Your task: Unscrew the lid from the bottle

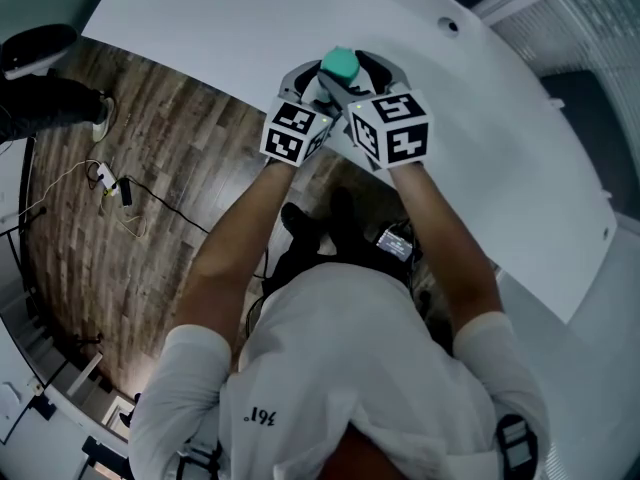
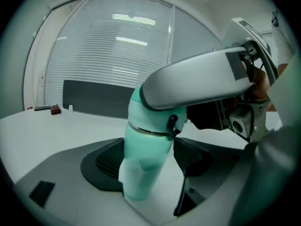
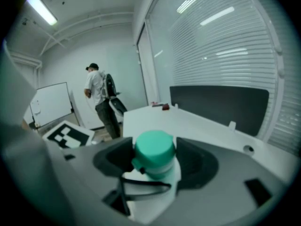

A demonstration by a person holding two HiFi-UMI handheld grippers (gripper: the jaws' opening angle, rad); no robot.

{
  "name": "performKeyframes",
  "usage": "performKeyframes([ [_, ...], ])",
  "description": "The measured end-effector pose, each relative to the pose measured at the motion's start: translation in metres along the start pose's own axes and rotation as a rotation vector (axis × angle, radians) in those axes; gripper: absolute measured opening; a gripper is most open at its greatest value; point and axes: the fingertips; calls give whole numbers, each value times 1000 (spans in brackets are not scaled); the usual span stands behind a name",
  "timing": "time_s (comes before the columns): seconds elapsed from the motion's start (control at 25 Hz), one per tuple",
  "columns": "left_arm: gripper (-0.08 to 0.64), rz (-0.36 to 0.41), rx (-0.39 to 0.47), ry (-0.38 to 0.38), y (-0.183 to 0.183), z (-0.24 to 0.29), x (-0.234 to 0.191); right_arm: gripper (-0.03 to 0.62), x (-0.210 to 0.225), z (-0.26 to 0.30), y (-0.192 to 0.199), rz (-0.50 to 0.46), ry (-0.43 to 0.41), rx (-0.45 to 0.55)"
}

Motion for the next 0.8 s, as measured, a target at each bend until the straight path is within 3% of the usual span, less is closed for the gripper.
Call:
performKeyframes([
  [0.24,331,1,0,-72,-3,9,-6,282,6,5,0,-9,76,-18],
  [0.36,331,4,-1,-64,-2,8,-7,282,4,4,1,-26,73,-30],
  [0.8,330,166,-82,276,5,-5,17,282,-10,-7,11,-164,-111,-125],
])
Point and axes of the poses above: the fingertips, and each gripper's own axes: z forward along the fingers, x to its right, y out of its underside, and after that the axes turned 10 degrees about -y, right-handed
